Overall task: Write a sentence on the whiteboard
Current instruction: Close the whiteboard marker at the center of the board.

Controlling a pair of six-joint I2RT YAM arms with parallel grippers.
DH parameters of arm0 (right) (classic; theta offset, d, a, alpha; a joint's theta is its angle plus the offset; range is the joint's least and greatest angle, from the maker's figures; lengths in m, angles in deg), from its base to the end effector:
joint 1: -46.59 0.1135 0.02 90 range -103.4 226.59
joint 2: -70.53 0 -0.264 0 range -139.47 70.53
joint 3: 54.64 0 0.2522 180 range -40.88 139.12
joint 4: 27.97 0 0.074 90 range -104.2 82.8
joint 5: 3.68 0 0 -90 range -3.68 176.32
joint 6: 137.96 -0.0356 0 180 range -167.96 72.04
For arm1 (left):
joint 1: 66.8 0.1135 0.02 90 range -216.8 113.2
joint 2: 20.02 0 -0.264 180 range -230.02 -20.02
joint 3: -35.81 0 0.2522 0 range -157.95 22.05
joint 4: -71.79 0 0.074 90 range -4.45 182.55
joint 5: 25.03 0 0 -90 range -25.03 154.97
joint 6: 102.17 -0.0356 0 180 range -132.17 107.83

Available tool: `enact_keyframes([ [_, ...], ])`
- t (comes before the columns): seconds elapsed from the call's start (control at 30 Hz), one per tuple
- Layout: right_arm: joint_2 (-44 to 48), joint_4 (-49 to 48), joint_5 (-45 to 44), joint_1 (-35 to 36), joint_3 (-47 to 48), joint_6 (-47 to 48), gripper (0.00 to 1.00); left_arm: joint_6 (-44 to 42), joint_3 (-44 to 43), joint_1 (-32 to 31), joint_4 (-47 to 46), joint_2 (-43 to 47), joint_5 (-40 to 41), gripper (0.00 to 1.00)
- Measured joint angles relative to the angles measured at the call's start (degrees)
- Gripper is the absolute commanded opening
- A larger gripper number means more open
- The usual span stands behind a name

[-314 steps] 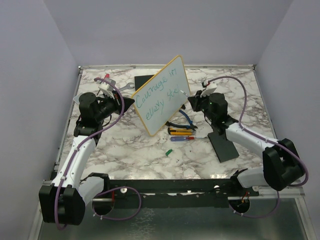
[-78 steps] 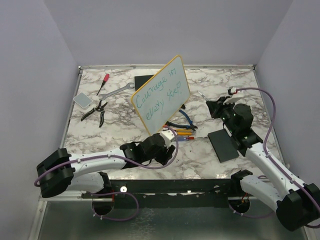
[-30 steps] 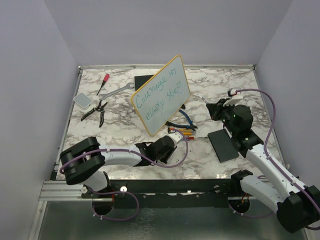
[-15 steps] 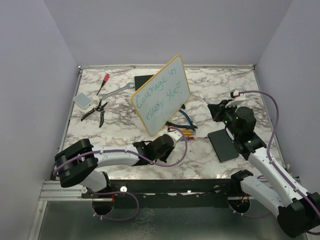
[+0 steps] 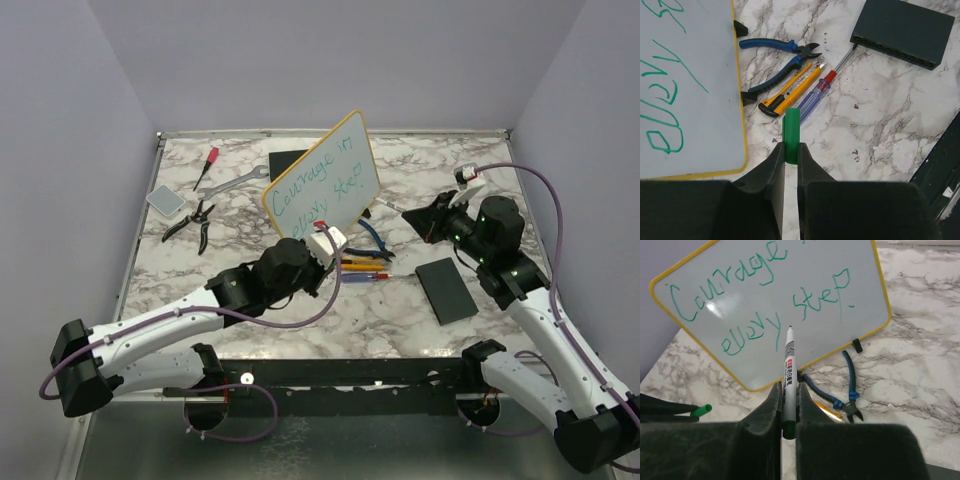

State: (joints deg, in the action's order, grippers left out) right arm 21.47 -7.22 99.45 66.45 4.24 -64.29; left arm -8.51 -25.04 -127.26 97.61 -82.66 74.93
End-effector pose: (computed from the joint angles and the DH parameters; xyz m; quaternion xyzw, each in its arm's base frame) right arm 0.1874 0.0763 0.3353 -0.0963 0.7636 0.2802 0.5737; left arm 0.1273 -0.2122 0.2895 0.3658 0.7710 -0.2110 0.4767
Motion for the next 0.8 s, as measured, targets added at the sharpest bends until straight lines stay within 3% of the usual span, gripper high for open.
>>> enact_keyframes([
  [0.2, 0.0, 11.4, 6.4, -0.1, 6.8, 0.3, 0.01, -4.9, 2.8, 0.8, 1.4, 8.7, -5.1, 0.0],
  [0.8, -3.1, 32.2, 32.4, -0.2, 8.7, 5.3, 0.01, -8.2, 4.9, 0.7, 3.9, 9.5, -16.7, 0.0],
])
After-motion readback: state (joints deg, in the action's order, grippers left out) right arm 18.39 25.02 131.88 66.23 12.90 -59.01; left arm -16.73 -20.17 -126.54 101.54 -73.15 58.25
